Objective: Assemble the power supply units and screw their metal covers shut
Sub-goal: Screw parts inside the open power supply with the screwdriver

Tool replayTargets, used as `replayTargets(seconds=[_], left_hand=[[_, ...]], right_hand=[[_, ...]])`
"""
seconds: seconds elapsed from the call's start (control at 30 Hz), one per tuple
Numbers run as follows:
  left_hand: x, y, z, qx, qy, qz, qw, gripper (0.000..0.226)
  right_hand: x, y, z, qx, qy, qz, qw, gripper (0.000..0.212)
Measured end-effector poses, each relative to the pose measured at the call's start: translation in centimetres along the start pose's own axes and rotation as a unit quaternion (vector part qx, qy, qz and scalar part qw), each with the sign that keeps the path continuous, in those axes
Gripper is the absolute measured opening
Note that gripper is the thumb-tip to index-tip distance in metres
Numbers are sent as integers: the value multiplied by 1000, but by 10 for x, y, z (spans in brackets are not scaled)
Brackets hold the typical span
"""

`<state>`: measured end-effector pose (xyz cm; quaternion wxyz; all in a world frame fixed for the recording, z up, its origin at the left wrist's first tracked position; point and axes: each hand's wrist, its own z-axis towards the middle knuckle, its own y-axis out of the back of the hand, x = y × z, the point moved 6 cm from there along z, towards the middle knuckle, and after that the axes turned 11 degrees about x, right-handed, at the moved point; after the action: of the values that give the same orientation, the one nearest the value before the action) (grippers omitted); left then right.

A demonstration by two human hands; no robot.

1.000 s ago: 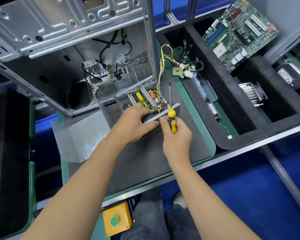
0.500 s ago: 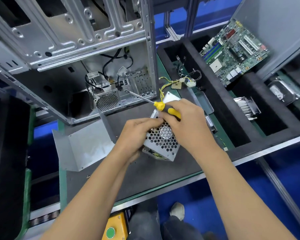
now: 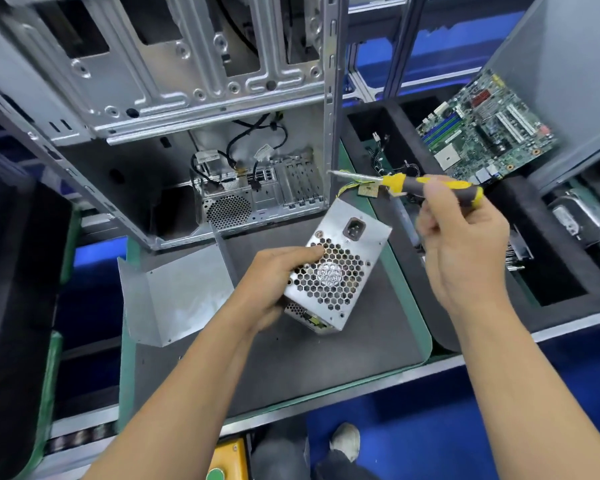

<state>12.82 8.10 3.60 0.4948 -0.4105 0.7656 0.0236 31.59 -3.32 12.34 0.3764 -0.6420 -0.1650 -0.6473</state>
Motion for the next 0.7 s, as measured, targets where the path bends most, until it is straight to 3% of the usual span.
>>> replayTargets(seconds=[0.13,0.23,0.53,0.7], left_hand=[[1,6,2,3,17,-34,999,21],[3,10,4,3,29,-42,999,23],[3,17,6,6,39,-65,997,40],[5,18,7,4,40,-77,996,26]], right_hand=[[-4,-12,8,-21,-3,-23,1000,41],[-11,-22,17,-20,-28,-83,996,47],[-37,-52,36,23,-82,-44,995,29],[-43,-53,39,6,-83,-58,995,27]])
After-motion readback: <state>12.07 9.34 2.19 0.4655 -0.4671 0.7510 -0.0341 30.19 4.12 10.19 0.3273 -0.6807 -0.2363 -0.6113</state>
